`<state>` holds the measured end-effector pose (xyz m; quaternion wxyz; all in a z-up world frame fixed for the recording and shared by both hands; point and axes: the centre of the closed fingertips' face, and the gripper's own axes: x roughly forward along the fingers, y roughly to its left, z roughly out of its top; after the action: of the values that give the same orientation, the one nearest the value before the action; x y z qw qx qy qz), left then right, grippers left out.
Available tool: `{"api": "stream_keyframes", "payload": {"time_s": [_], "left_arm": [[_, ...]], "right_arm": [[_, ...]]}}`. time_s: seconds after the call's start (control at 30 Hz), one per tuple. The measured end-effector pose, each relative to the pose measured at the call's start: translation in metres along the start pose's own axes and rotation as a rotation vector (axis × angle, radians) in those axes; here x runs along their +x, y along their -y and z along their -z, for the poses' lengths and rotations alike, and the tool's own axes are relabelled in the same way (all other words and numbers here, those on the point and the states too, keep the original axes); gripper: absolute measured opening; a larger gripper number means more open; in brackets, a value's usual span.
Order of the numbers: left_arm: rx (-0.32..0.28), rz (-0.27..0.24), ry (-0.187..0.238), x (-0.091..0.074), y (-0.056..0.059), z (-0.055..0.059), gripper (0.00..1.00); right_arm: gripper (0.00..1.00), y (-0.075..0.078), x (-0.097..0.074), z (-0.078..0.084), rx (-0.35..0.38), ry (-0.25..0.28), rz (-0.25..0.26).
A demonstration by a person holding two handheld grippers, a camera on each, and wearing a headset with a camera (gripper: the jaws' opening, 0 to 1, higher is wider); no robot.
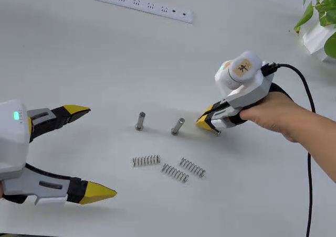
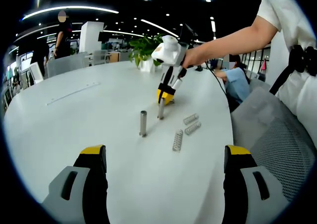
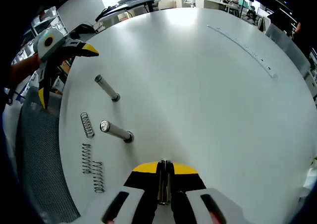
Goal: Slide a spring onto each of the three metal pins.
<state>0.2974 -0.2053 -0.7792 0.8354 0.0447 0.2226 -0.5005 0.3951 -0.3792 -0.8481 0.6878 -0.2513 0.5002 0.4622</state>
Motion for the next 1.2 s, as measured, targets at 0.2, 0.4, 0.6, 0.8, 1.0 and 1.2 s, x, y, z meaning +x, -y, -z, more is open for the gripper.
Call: {"api": "stream_keyframes", "payload": {"time_s": [0.2,0.4,0.6,0.8,1.0,1.2], "left_arm": [[0.001,-0.001,-0.005,-0.001,0.0,0.001,0.99],[0.005,0.0,-0.01,-0.001,0.0,0.002,0.99],[0.006,0.003,-0.011,-0.001,0.001,0.001,0.99],[0.01,0.006,-0.009,0.0,0.001,-0.001,0.99],[0.011,0.008,-0.008,0.0,0.002,-0.002,0.99],[0.014,0.01,-0.013,0.0,0.002,-0.002,0.99]], "right_arm": [[0.04,-0.001,-0.001,0.003,0.006,0.01,-0.001],[0.04,0.001,-0.005,0.0,0.017,0.037,0.005],[0.04,0.001,-0.014,-0.002,0.027,0.07,0.013],[0.04,0.003,-0.021,0.0,0.034,0.092,0.023],[0.04,0.004,-0.027,0.002,0.047,0.117,0.033],[0.04,-0.003,-0.036,0.003,0.054,0.14,0.045]]}}
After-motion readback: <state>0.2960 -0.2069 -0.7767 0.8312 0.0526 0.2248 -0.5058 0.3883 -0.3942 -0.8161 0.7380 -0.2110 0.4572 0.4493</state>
